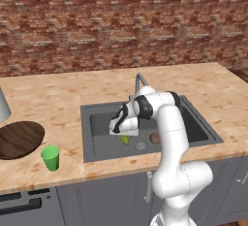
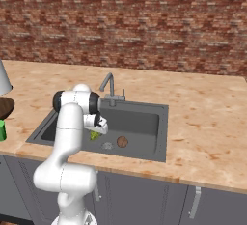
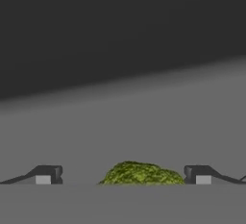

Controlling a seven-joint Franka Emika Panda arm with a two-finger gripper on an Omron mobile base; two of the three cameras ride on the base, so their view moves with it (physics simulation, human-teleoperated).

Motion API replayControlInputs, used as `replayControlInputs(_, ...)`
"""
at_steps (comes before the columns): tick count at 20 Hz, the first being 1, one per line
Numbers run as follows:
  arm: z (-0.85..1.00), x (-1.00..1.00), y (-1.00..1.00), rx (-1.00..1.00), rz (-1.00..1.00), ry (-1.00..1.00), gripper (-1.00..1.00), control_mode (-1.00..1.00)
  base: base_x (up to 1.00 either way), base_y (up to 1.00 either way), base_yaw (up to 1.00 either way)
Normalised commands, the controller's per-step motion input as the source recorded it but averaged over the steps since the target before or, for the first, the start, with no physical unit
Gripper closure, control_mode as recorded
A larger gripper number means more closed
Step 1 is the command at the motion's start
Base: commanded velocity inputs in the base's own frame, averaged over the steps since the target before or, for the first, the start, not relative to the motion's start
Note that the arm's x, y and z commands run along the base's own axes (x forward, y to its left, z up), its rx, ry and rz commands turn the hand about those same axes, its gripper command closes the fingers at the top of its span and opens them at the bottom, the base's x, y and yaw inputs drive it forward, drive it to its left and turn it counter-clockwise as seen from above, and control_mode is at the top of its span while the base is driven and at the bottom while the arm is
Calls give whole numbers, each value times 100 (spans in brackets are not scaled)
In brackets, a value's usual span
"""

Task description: Remove the broccoli and potato from the sink. Then move the bowl and cup from the counter to the sink for washing.

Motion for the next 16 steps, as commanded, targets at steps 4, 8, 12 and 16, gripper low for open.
replayControlInputs(4, -20, -34, 3, 0, -9, 0, -100, -100, 0, 0, 0)
replayControlInputs(8, -13, -38, 0, 0, -11, 0, -100, -100, 0, 0, 0)
replayControlInputs(12, -12, -39, 0, 0, -12, 0, -100, -100, 0, 0, 0)
replayControlInputs(16, -9, -33, 1, 0, -10, 0, -100, -100, 0, 0, 0)
